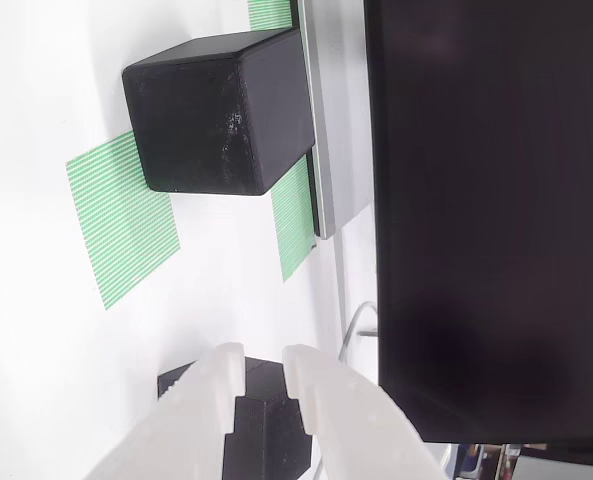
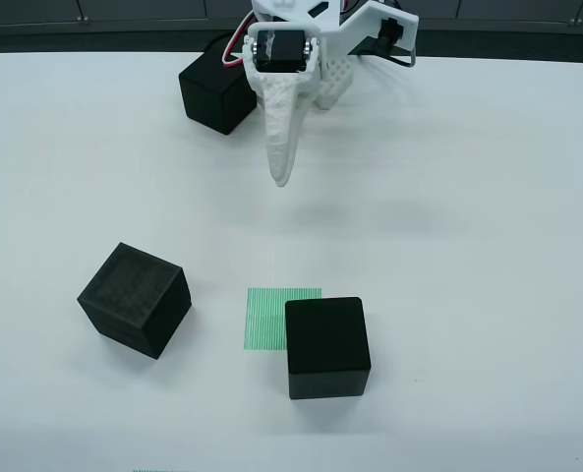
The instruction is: Stack 3 Blocks on the chosen place.
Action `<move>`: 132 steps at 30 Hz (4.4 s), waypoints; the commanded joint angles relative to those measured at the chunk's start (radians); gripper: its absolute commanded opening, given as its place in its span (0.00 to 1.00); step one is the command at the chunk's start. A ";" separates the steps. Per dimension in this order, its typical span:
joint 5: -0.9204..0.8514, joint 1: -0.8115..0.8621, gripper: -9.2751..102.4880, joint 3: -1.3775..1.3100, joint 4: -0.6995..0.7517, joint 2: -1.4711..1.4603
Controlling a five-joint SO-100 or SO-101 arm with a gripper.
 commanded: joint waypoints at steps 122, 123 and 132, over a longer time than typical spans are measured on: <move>-0.071 -0.149 0.41 -2.014 0.701 -2.264; -0.072 -0.152 0.41 -2.025 0.706 -2.275; -0.075 -0.166 0.37 -2.115 0.724 -2.368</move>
